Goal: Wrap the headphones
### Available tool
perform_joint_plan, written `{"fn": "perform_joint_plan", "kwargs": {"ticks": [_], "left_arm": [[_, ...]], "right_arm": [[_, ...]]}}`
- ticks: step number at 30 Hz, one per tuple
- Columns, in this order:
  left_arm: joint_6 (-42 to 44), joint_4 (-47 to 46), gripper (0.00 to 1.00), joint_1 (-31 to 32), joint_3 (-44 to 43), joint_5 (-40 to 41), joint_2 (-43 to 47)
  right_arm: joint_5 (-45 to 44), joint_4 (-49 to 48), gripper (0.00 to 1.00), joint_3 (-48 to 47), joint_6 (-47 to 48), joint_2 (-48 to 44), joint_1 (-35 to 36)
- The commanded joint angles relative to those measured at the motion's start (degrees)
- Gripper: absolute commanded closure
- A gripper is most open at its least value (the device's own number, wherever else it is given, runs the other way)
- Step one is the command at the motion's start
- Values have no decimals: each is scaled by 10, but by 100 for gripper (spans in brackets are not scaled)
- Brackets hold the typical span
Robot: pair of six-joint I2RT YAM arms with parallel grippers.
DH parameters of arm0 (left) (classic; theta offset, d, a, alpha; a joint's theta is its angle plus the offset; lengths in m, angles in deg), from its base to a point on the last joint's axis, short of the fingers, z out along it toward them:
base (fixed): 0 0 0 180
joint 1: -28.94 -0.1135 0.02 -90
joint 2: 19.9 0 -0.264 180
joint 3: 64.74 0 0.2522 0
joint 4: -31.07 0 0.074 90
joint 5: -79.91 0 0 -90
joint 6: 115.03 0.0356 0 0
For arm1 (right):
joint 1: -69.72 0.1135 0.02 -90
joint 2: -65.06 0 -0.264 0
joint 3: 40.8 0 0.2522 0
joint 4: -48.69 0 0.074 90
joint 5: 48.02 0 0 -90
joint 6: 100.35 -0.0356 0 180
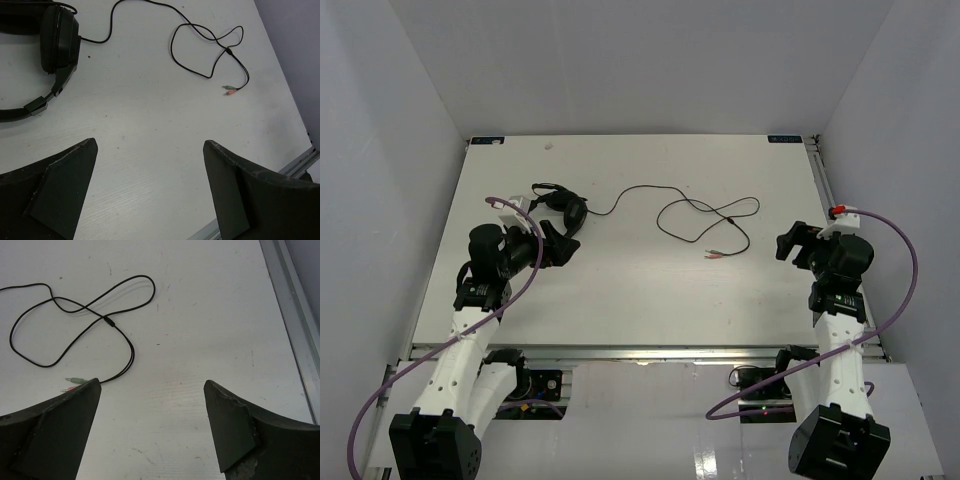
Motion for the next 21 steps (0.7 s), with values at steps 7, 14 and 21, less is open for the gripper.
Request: {"fn": "perform_joint_plan", "kwargs": {"ticks": [7, 14, 21], "left_arm": [[-9, -6, 2, 0, 4, -4, -7], [-135, 38, 2, -27, -23, 76, -93], [-225, 122, 3, -74, -107, 250, -201]], "right_arm": [[309, 93, 10, -14, 322, -26, -8], [327, 132, 10, -31, 350, -6, -8], [329, 126, 10, -28, 338, -34, -8]]}}
